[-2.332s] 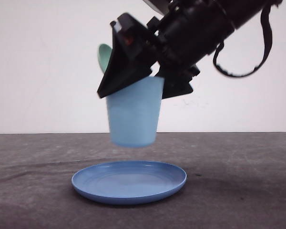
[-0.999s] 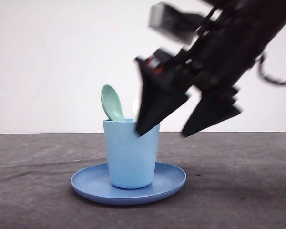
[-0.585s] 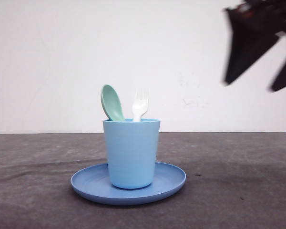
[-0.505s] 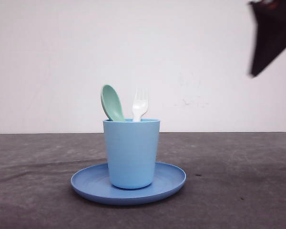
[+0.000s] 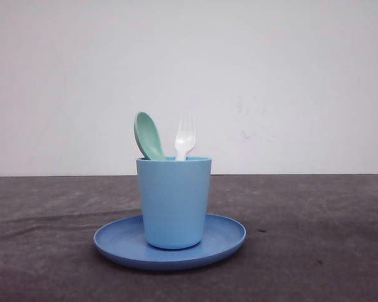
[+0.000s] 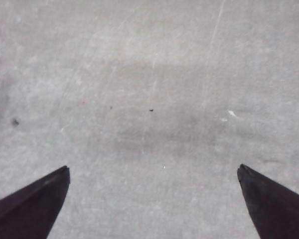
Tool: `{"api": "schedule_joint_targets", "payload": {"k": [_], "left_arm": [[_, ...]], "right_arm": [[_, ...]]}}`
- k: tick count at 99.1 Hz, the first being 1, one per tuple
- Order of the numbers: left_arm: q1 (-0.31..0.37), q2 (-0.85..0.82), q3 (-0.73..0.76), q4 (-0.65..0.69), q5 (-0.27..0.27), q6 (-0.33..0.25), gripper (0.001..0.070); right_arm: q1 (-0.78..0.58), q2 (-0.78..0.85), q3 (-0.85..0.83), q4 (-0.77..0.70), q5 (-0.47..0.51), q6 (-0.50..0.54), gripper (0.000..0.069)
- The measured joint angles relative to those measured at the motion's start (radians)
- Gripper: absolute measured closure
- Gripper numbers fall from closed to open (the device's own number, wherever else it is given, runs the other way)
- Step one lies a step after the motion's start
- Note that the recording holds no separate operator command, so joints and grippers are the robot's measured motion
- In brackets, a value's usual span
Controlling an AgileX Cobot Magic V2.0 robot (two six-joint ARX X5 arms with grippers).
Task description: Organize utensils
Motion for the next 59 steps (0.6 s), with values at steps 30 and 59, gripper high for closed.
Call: {"api": "schedule_joint_targets", "payload": {"k": [30,59], "left_arm": [[-0.016,-0.1,0.0,-0.053,-0.001,-0.014,0.0436],[-0.016,-0.133,-0.03,-0.099,-0.001,-0.025,0.0441]], "right_arm": [[0.0,0.0,0.0,0.0,0.0,0.013,0.0011],[0.0,0.0,0.0,0.0,0.0,0.03,0.0033]]}}
